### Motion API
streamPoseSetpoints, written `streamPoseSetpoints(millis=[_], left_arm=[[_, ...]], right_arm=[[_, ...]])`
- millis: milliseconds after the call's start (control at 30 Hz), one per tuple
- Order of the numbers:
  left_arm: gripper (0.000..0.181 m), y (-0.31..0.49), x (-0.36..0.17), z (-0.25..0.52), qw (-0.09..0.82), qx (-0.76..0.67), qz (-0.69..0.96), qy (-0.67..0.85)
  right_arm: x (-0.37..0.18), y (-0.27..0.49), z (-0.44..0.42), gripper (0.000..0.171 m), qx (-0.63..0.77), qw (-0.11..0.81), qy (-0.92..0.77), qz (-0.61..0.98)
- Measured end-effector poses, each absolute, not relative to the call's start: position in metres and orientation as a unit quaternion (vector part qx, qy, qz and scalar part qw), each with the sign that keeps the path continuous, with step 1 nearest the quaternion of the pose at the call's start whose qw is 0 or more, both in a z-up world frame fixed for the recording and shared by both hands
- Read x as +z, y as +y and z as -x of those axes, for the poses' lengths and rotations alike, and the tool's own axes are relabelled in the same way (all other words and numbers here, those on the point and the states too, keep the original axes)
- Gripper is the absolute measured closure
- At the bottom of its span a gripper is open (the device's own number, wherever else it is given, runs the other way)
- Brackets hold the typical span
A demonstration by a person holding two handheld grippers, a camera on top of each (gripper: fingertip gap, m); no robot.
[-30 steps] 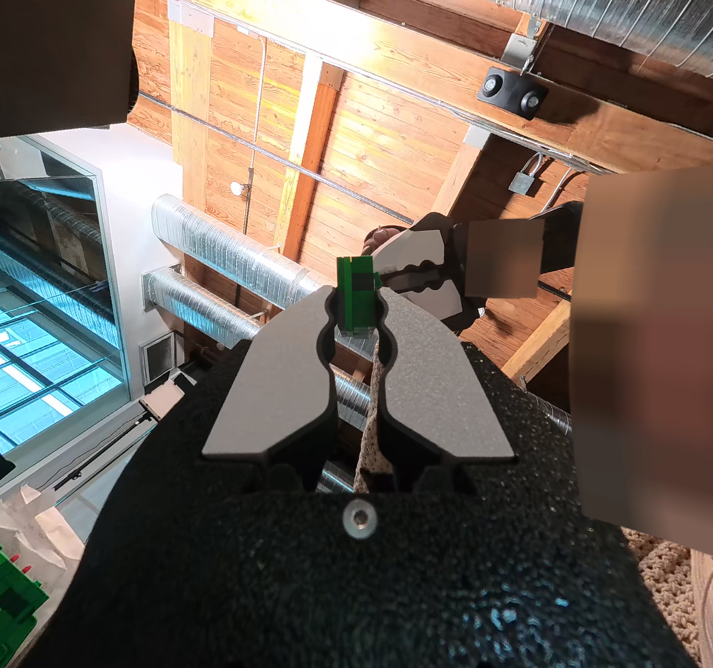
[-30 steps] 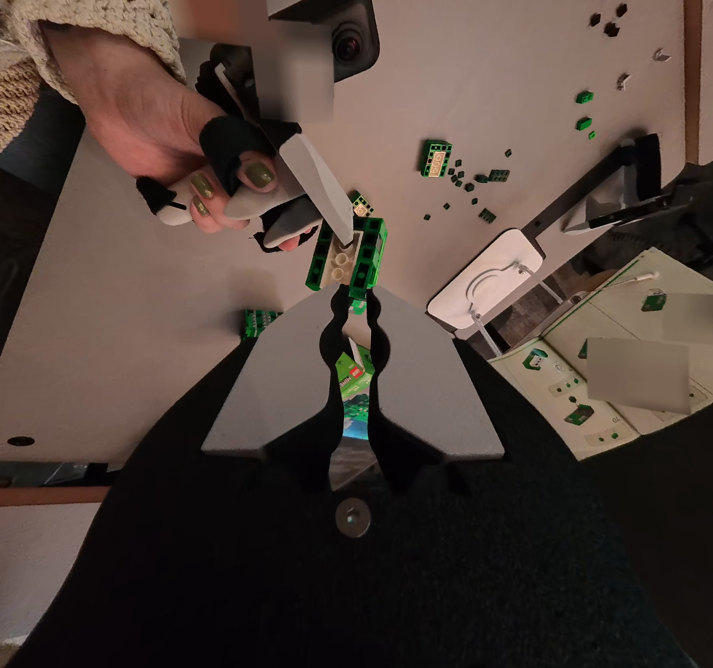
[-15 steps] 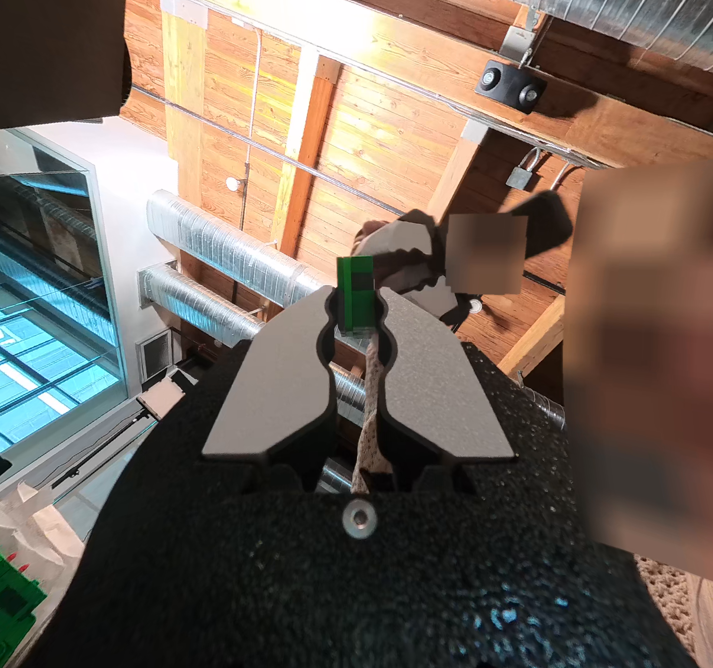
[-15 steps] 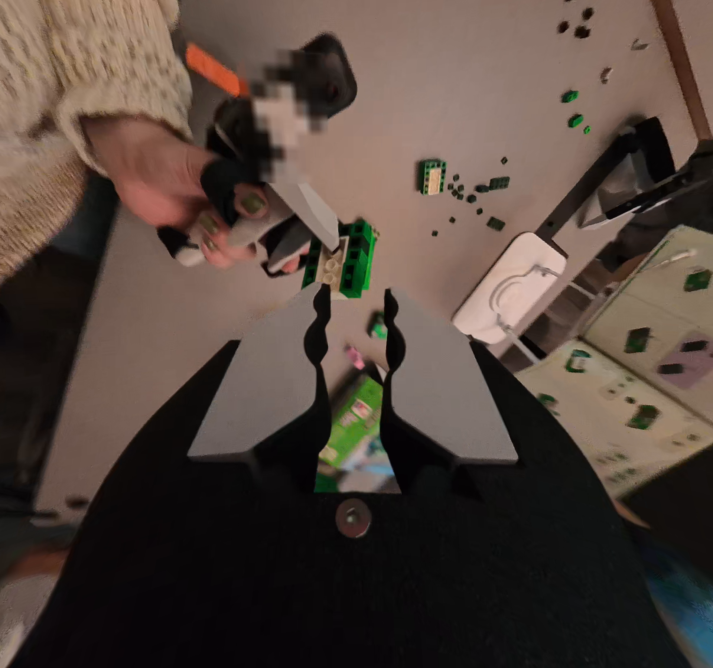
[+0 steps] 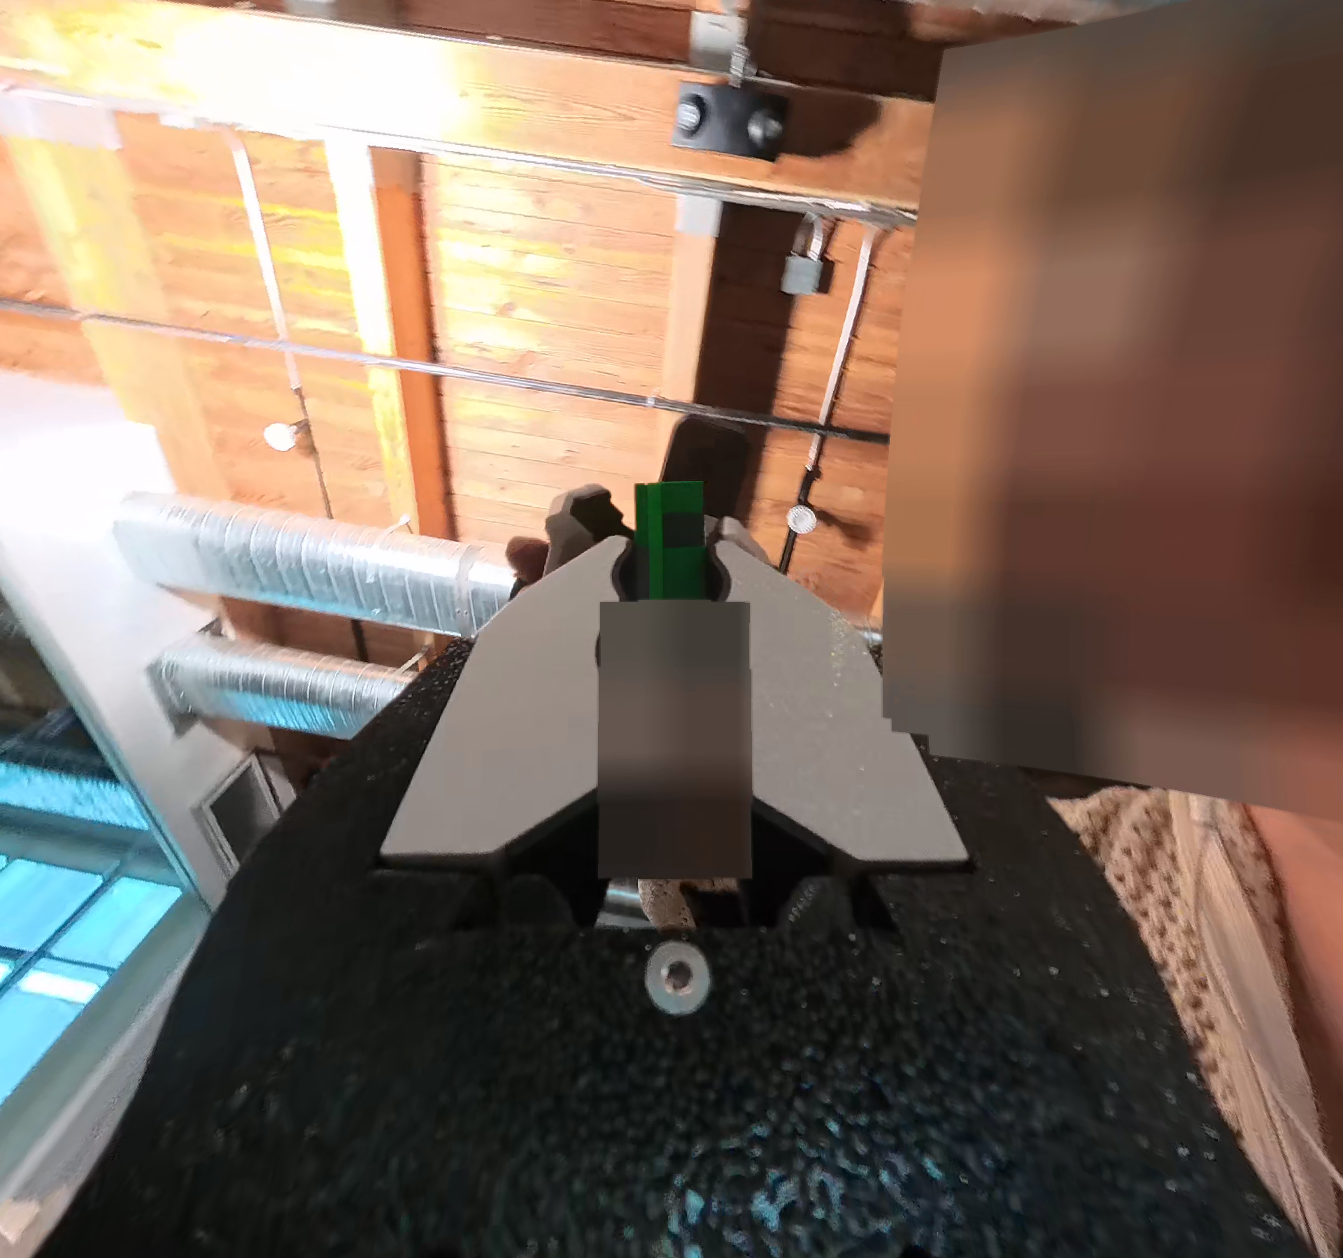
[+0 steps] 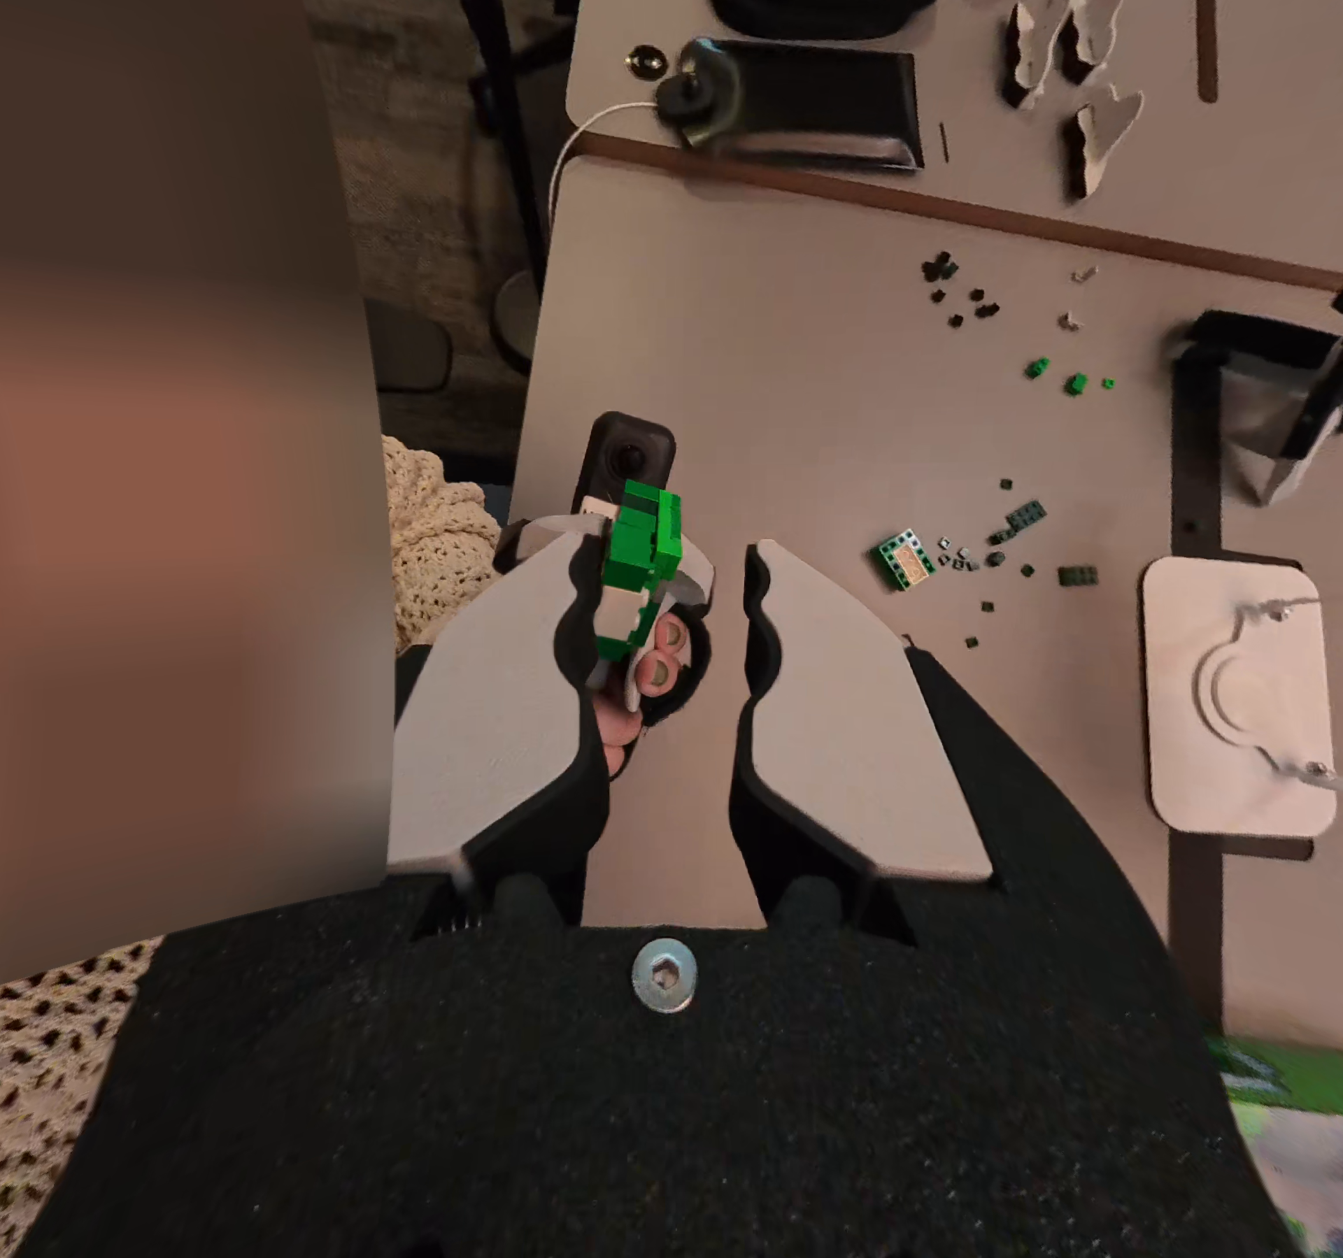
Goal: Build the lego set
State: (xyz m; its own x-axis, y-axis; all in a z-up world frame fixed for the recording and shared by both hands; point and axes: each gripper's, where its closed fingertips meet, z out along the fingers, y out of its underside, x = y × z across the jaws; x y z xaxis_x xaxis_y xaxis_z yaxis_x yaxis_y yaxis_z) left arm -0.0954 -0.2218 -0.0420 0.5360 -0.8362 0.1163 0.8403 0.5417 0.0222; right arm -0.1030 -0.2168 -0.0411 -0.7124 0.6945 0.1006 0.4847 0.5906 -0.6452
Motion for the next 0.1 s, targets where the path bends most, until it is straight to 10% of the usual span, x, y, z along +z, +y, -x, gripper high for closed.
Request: streamPoseSetpoints(millis=[100], left_arm=[[0.164, -0.2280, -0.0398, 0.0944, 0.885, -0.464, 0.016, -0.043]], right_arm=[[-0.0436, -0.2247, 0.1012, 0.139, 0.300, 0.164, -0.880, 0.331]])
